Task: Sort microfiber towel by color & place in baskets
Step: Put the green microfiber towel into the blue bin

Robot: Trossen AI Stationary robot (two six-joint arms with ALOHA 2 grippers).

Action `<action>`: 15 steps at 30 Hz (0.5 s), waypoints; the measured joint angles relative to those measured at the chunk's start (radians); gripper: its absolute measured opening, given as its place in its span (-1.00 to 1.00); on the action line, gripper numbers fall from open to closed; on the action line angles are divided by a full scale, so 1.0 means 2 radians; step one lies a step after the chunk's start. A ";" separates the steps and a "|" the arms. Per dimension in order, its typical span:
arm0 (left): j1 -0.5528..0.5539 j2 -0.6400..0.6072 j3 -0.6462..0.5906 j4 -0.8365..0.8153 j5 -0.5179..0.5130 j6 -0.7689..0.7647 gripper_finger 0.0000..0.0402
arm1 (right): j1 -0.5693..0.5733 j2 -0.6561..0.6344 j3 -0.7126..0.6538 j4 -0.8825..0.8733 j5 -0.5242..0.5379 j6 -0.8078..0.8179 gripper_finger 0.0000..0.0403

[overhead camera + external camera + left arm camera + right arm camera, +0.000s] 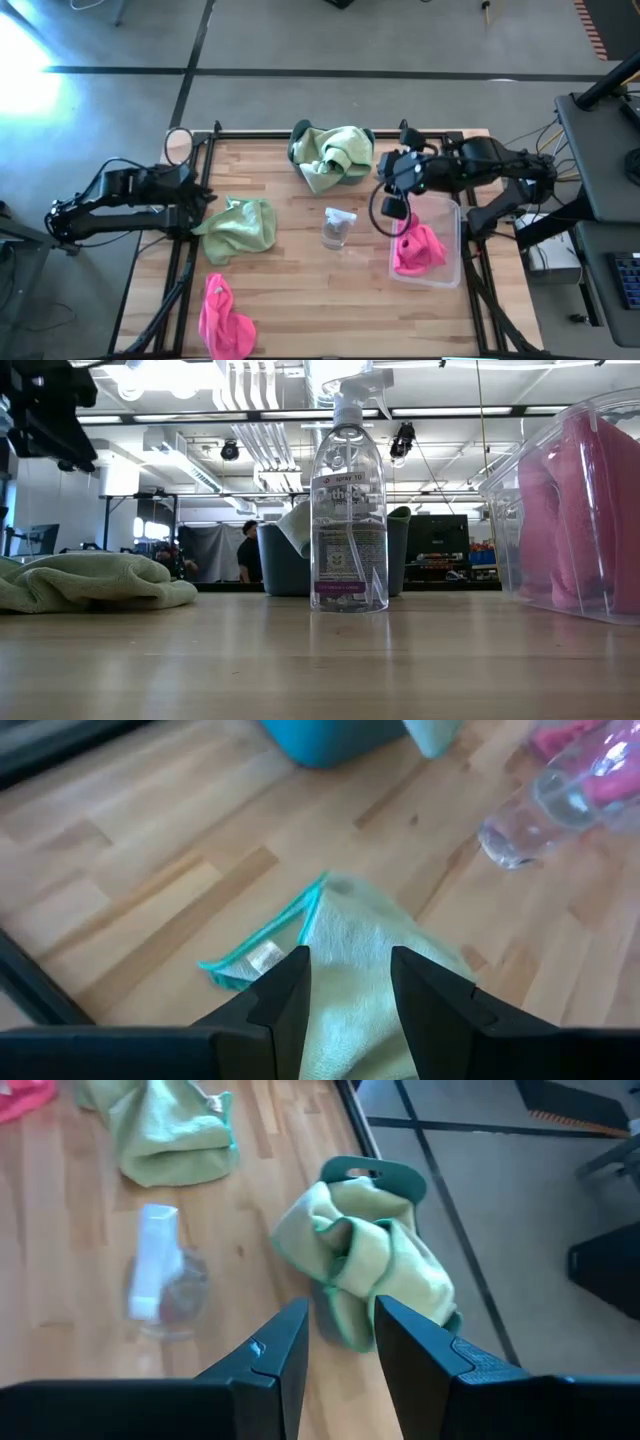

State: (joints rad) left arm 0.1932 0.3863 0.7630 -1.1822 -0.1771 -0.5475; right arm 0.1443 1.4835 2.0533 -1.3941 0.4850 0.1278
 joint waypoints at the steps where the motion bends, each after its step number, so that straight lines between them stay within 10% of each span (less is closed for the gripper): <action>1: 0.000 0.000 -0.010 0.004 0.001 0.000 -0.37 | -0.005 0.000 0.001 0.000 0.000 -0.007 -0.45; 15: 0.000 0.011 -0.081 0.055 0.048 -0.043 -0.37 | -0.076 0.002 0.002 0.027 -0.001 -0.017 -0.47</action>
State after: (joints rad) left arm 0.1932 0.4085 0.6018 -1.0714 -0.0814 -0.6337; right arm -0.0077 1.4883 2.0563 -1.3410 0.4832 0.0938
